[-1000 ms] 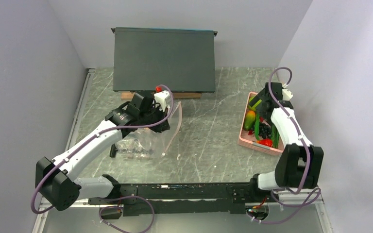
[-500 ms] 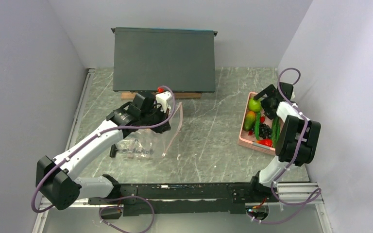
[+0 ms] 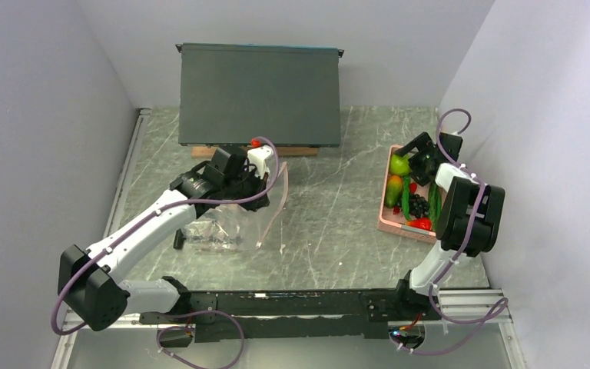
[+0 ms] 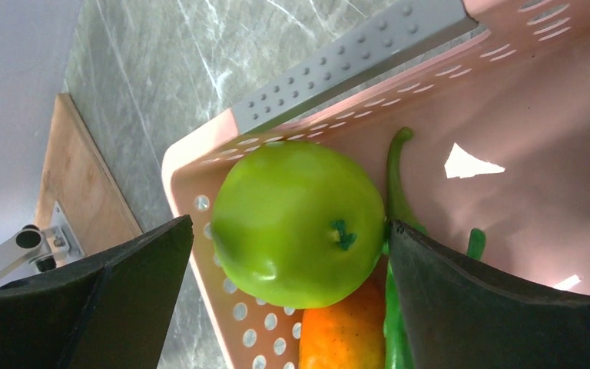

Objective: Place the food in the zip-top bag and seal the zipper
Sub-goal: Pick up the fake fruit from the bin.

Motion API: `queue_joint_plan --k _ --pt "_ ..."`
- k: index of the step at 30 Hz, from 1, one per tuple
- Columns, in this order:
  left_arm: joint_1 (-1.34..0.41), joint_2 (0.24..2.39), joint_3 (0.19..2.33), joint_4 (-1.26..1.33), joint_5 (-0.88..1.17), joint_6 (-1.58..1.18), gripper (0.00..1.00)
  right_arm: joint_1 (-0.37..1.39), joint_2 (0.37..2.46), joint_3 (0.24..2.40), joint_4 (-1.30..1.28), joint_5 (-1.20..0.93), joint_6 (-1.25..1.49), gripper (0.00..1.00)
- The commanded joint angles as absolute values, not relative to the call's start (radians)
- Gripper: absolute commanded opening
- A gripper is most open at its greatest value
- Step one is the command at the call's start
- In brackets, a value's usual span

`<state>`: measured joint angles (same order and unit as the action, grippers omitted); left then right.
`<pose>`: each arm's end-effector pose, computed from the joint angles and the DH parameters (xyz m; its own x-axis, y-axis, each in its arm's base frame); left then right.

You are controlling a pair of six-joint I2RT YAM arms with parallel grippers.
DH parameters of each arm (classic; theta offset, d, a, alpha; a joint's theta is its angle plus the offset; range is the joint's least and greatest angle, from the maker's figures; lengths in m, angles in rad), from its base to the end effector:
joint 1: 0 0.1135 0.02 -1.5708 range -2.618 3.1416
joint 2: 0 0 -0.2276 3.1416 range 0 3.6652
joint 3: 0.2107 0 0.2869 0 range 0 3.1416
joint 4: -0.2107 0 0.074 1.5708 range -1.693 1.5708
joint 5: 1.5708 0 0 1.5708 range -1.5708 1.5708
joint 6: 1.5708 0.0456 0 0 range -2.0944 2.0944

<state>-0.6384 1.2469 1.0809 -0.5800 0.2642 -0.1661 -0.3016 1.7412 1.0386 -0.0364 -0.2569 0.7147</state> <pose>0.2506 -0.2008 0.2620 -0.6581 0.2896 -0.6950 0.6291 0.7187 -0.2962 0.3842 -0.1074 0.1228 -0.4150 0.7930 -0.4461 0.5031 0.6085 0.6137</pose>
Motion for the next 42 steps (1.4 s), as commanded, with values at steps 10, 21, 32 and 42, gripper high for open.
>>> queue_joint_plan --k 10,21,32,42 --pt "-0.648 1.260 1.088 -0.555 0.244 -0.138 0.00 -0.310 1.790 1.027 0.013 -0.278 0.704 0.83" --pt "-0.647 1.238 1.091 -0.560 0.213 -0.121 0.00 -0.296 1.559 0.999 -0.089 -0.106 0.674 0.39" --pt "-0.647 1.233 1.080 -0.559 0.193 -0.122 0.00 -0.032 1.300 0.866 -0.171 0.143 0.639 0.10" --pt "-0.647 1.144 1.048 -0.539 0.359 -0.446 0.00 0.111 1.008 0.776 -0.280 0.015 0.530 0.00"
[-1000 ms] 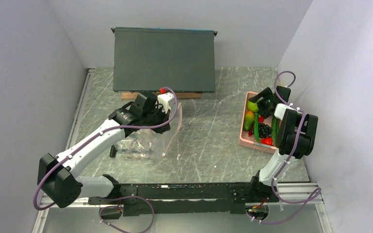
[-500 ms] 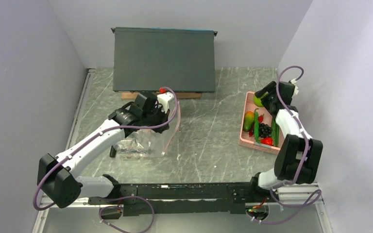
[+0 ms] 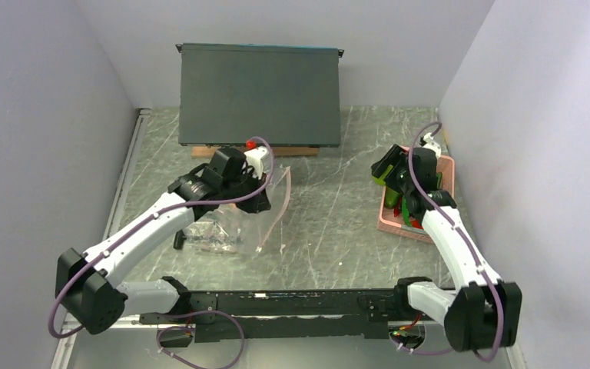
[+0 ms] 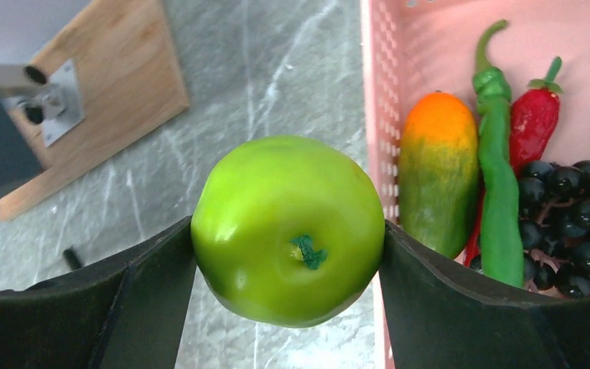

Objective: Place the food in the zip-top bag and seal the zipper
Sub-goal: Pick up the fake fruit from the bin, then place the fake fruit in the zipper food storage bag.

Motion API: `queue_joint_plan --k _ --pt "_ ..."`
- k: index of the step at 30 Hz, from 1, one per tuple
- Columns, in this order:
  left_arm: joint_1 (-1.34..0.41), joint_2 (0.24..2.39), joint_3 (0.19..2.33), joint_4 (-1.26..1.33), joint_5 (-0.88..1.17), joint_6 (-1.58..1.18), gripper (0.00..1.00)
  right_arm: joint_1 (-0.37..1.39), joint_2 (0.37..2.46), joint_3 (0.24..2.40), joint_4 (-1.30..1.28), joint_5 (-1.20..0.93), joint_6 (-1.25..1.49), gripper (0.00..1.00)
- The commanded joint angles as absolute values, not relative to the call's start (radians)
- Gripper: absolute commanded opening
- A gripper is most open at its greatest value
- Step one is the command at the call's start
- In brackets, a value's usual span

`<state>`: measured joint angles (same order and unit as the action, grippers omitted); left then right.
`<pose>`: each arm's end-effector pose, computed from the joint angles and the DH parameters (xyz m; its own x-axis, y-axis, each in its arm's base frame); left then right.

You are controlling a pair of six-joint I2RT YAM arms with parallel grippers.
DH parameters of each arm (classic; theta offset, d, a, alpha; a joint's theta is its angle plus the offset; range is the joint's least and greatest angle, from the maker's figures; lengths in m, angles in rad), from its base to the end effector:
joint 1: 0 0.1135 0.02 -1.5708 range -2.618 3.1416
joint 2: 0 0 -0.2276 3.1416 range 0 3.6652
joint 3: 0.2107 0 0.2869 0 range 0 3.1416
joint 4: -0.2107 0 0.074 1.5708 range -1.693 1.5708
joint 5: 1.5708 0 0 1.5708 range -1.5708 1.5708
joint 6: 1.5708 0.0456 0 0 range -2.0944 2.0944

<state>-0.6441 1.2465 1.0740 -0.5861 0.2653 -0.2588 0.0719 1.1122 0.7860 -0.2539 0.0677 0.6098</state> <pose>0.2486 -0.2016 0.2590 -0.7190 0.2311 -0.6555 0.5665 0.7412 -0.3601 0.3036 0.0188 0.2190 -0.4569 0.5400 -0.7069 0.3006 0.8416 0.4486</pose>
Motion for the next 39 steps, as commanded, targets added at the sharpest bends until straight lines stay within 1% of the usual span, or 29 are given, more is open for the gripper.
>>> queue_joint_plan --k 1,3,6,8,11,13,18,24,27,30,33,36,39 --pt "-0.646 1.121 1.033 -0.521 0.378 -0.490 0.00 0.125 0.985 0.777 -0.292 -0.006 0.515 0.00" --pt "-0.647 1.084 1.012 -0.504 0.420 -0.558 0.00 0.150 0.953 0.788 -0.310 -0.075 0.471 0.00" --pt "-0.648 1.036 0.987 -0.490 0.421 -0.635 0.00 0.197 0.945 0.827 -0.367 -0.181 0.428 0.00" --pt "-0.648 1.016 0.988 -0.506 0.406 -0.655 0.00 0.263 0.936 0.832 -0.382 -0.237 0.428 0.00" --pt "-0.651 1.003 1.014 -0.567 0.361 -0.651 0.00 0.380 0.910 0.819 -0.365 -0.265 0.465 0.00" --pt "-0.652 0.988 1.015 -0.579 0.339 -0.657 0.00 0.472 0.909 0.843 -0.365 -0.263 0.489 0.00" --pt "-0.657 0.952 0.997 -0.567 0.315 -0.684 0.00 0.714 0.906 0.944 -0.372 -0.164 0.498 0.00" --pt "-0.684 0.960 1.013 -0.565 0.308 -0.715 0.00 0.922 0.940 1.044 -0.249 -0.190 0.509 0.00" --pt "-0.707 0.970 1.033 -0.582 0.277 -0.718 0.00 0.969 0.942 1.052 -0.160 -0.185 0.537 0.00" --pt "-0.725 0.977 1.057 -0.599 0.264 -0.726 0.00 0.976 0.963 1.004 -0.032 -0.173 0.581 0.00" --pt "-0.732 0.962 1.079 -0.606 0.242 -0.744 0.00 0.981 1.021 1.002 -0.006 -0.134 0.577 0.00" --pt "-0.736 0.919 1.072 -0.587 0.228 -0.766 0.00 0.993 1.026 0.911 0.076 -0.073 0.557 0.00" --pt "-0.744 0.868 1.056 -0.562 0.208 -0.806 0.00 0.997 1.043 0.880 0.066 -0.022 0.544 0.00"
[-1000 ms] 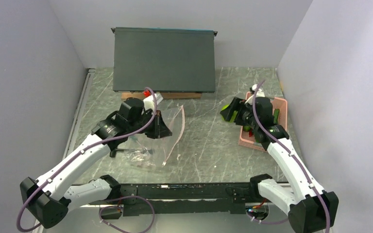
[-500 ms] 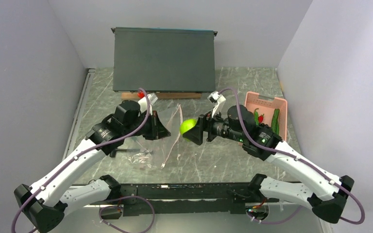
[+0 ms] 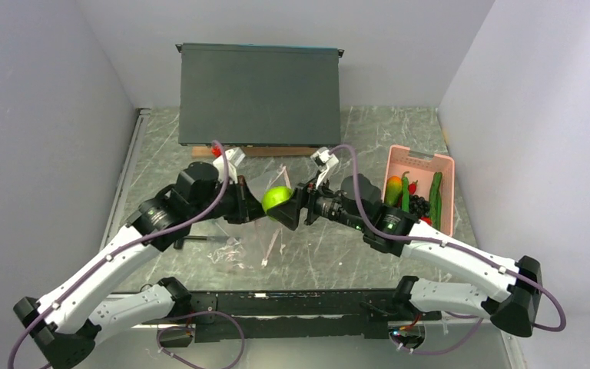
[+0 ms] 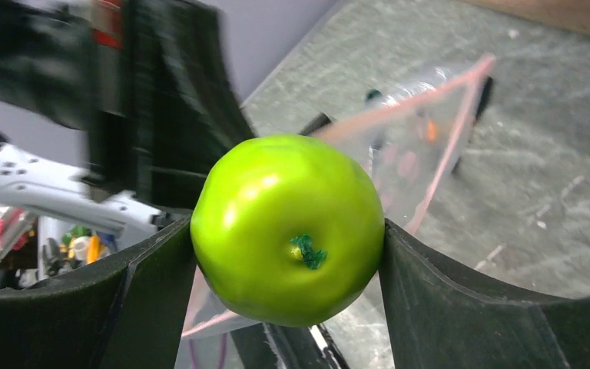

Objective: Place the food in the zip-top bag and seal the zipper
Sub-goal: Place the fake fruit in the zipper food storage bag.

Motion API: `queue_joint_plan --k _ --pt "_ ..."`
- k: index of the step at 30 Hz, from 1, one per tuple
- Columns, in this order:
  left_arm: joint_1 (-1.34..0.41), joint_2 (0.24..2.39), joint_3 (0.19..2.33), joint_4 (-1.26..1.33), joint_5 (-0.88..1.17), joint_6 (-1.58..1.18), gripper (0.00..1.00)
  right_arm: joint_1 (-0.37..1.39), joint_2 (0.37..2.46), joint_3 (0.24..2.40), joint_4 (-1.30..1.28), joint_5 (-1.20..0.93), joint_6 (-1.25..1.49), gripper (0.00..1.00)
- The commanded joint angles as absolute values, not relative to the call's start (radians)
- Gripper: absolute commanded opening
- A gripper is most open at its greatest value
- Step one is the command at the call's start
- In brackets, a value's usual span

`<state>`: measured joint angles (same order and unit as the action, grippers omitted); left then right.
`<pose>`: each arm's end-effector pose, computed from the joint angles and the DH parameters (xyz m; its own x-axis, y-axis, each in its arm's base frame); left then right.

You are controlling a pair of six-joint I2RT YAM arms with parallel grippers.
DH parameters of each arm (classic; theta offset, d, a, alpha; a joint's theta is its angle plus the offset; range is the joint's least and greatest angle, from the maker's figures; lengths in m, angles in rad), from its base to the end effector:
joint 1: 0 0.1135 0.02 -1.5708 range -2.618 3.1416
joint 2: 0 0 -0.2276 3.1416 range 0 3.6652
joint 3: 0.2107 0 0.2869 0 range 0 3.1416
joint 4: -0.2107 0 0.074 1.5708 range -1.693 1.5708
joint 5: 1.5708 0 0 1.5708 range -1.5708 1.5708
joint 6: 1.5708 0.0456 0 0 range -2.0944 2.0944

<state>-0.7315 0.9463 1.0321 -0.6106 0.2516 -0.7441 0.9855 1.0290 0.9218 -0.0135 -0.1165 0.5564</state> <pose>0.1886 -0.1845 0.3228 -0.8211 -0.1444 -0.5522 0.3414 0.6511 -0.6779 0.1649 0.2583 0.3238 -0.5274 0.1538 -0.8356 -0.7220 0.4373 0.5362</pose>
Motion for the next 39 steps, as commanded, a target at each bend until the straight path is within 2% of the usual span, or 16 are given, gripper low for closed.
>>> queue_joint_plan --k 1,7,10,12,16,18,21,26,30,35,39 --pt "-0.746 0.850 1.041 -0.540 0.202 -0.820 0.00 1.001 1.051 0.879 0.050 -0.014 0.537 0.00" --pt "-0.751 0.815 0.995 -0.473 0.198 -0.862 0.00 1.123 1.068 0.945 -0.166 0.217 0.488 0.00" --pt "-0.762 0.830 0.988 -0.449 0.208 -0.876 0.00 1.156 1.110 0.993 -0.239 0.233 0.480 0.00" --pt "-0.779 0.838 0.984 -0.451 0.192 -0.890 0.00 1.169 1.134 1.021 -0.266 0.220 0.476 0.10" --pt "-0.803 0.833 0.993 -0.514 0.123 -0.895 0.00 1.174 1.150 1.080 -0.316 0.217 0.461 0.57" --pt "-0.806 0.828 0.990 -0.530 0.109 -0.897 0.00 1.175 1.149 1.098 -0.327 0.186 0.452 0.75" --pt "-0.816 0.816 0.974 -0.532 0.097 -0.903 0.00 1.175 1.160 1.120 -0.338 0.149 0.446 0.92" --pt "-0.823 0.783 0.953 -0.532 0.080 -0.911 0.00 1.173 1.200 1.190 -0.382 0.134 0.433 0.99" --pt "-0.823 0.767 0.955 -0.526 0.056 -0.888 0.00 1.174 1.215 1.294 -0.495 0.159 0.444 1.00" --pt "-0.824 0.786 0.967 -0.540 0.032 -0.861 0.00 1.173 1.152 1.294 -0.484 0.176 0.466 1.00" --pt "-0.823 0.813 1.016 -0.600 0.015 -0.838 0.00 1.171 1.122 1.312 -0.523 0.269 0.483 1.00"
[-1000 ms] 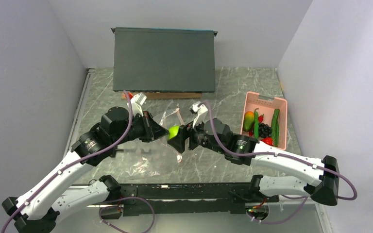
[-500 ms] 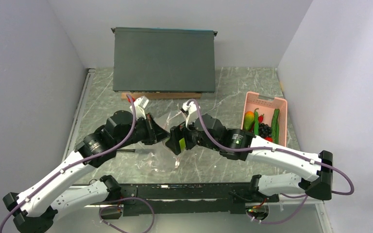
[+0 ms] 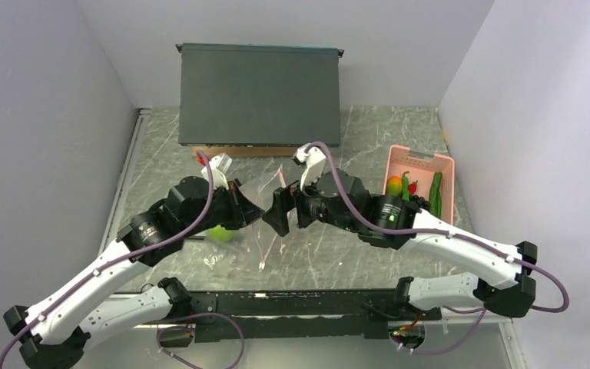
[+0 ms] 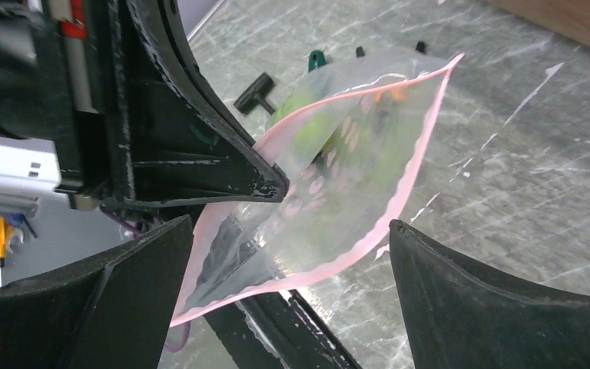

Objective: Place the food in the zip-top bag and seal the zipper
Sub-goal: Place the fake fruit in the zipper food storage bag, then pick up the fake fruit from the bin.

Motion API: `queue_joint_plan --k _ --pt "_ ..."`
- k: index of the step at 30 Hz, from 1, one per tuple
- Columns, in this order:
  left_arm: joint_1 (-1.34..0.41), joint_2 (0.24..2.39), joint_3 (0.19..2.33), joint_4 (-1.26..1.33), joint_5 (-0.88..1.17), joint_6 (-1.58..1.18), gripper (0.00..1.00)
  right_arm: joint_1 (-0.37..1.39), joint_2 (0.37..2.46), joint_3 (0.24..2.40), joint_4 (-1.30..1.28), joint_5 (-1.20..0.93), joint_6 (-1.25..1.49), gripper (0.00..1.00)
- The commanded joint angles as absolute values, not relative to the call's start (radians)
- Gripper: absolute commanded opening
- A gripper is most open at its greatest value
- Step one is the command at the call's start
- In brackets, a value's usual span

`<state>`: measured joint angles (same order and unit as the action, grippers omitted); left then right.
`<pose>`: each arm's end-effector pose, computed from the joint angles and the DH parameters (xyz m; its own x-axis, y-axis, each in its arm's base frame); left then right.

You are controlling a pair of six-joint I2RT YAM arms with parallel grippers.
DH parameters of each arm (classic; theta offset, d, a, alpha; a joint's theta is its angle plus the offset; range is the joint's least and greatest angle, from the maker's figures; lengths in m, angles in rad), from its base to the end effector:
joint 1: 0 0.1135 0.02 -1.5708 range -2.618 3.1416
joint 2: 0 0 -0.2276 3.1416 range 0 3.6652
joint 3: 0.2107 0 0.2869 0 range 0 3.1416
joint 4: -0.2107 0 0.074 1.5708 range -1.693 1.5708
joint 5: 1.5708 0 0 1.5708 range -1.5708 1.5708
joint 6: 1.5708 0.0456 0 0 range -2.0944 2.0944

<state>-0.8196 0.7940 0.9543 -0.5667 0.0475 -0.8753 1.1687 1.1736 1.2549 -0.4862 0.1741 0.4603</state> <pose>0.1606 -0.1752 0.3326 -0.7562 -0.3138 -0.5742 0.2797 0.6382 -0.7172 0.1309 0.2877 0.3591 -0.5130 -0.0885 -0.8538 -0.6877 0.6376 0.3472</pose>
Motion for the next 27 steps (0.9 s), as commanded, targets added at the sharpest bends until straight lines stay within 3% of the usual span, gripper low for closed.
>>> queue_joint_plan --k 1,5,8,14,18,21,27 --pt "-0.823 0.807 1.008 -0.592 0.013 -0.842 0.00 1.171 1.111 1.315 -0.542 0.308 0.488 1.00" --pt "-0.822 0.786 0.972 -0.524 0.015 -0.829 0.00 1.140 1.063 1.301 -0.660 0.526 0.512 0.98" --pt "-0.824 0.805 1.007 -0.557 0.023 -0.797 0.00 1.012 1.001 1.233 -0.733 0.600 0.564 0.97" --pt "-0.824 0.759 0.961 -0.501 0.049 -0.762 0.00 0.562 0.865 1.000 -0.724 0.484 0.653 0.93" --pt "-0.825 0.746 0.950 -0.498 0.036 -0.736 0.00 0.286 0.933 0.899 -0.632 0.347 0.669 0.88" --pt "-0.825 0.754 0.973 -0.518 0.052 -0.719 0.00 0.099 1.032 0.847 -0.507 0.175 0.663 0.73" --pt "-0.824 0.750 0.962 -0.487 0.082 -0.710 0.00 0.006 1.245 0.872 -0.386 0.084 0.688 0.48"
